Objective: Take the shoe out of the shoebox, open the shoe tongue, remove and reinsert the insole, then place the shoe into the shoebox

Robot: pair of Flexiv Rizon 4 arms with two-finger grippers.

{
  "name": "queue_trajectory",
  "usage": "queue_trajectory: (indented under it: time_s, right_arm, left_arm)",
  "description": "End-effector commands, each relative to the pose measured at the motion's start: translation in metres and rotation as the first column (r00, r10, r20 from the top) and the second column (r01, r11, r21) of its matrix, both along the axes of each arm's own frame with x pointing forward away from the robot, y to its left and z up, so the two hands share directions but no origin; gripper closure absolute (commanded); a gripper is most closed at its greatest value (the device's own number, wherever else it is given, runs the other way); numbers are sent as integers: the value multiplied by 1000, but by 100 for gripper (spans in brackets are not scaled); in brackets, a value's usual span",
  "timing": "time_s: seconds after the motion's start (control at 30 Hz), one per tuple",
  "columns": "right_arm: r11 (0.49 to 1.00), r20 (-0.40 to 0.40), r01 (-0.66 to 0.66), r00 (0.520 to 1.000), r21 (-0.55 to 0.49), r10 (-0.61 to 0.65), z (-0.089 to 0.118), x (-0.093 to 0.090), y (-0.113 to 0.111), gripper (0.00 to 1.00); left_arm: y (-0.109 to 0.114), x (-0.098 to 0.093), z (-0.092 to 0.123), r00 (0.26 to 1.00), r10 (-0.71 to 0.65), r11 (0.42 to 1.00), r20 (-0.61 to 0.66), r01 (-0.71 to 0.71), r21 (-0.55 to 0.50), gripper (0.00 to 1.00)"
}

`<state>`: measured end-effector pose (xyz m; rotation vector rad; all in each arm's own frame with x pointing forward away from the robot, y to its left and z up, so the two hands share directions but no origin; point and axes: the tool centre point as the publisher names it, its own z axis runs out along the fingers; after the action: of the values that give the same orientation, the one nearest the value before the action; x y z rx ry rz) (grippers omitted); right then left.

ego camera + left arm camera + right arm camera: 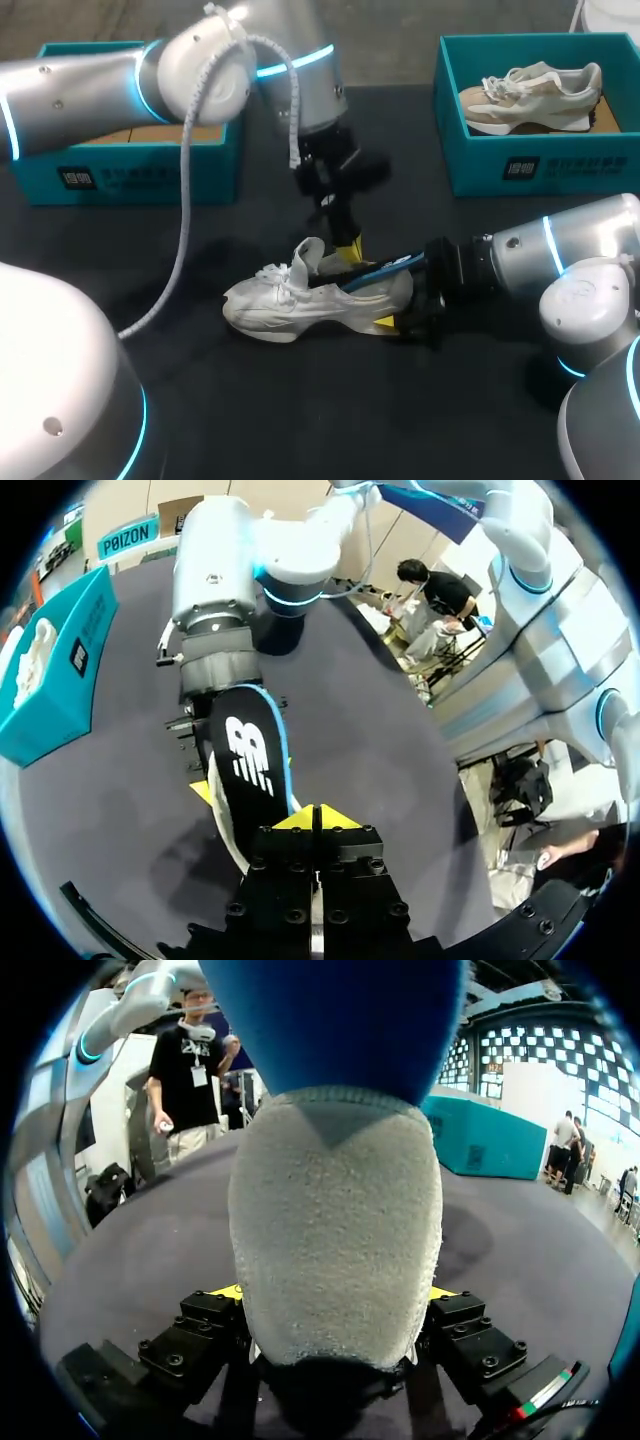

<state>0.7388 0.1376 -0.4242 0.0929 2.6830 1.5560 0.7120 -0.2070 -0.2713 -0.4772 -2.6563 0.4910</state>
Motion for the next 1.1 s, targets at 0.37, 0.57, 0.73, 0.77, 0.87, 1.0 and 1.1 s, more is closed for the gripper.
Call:
queue_trajectory:
  time_s: [0.37, 0.57, 0.73, 0.77, 0.87, 1.0, 1.1]
  right_arm:
    - [1000, 0, 1, 1000, -5, -1, -2, -2, 1, 100]
    - [1000, 0, 1, 1000, -5, -1, -2, -2, 1, 100]
    - [1000, 0, 1, 1000, -5, -1, -2, -2, 1, 100]
    - [1000, 0, 1, 1000, -5, -1, -2, -2, 1, 100]
    - [1000, 0, 1, 1000, -5, -1, -2, -2, 1, 100]
    - [1000, 0, 1, 1000, -5, -1, -2, -2, 1, 100]
    - [1000, 0, 1, 1000, -5, -1, -2, -2, 1, 100]
  left_arm:
    - [15, -19, 57, 997, -14, 1000, 71, 12, 27, 100]
    - [22, -26, 70, 992, -14, 1000, 124, 14, 1, 100]
    - [26, -28, 74, 983, 6, 998, 182, 5, -60, 100]
    - [26, -28, 73, 984, 7, 998, 179, 6, -70, 100]
    - [25, -28, 69, 985, 8, 998, 174, 3, -65, 100]
    - [22, -27, 62, 987, 1, 999, 161, 6, -42, 100]
    - [18, -26, 54, 985, 16, 1000, 173, -12, -28, 100]
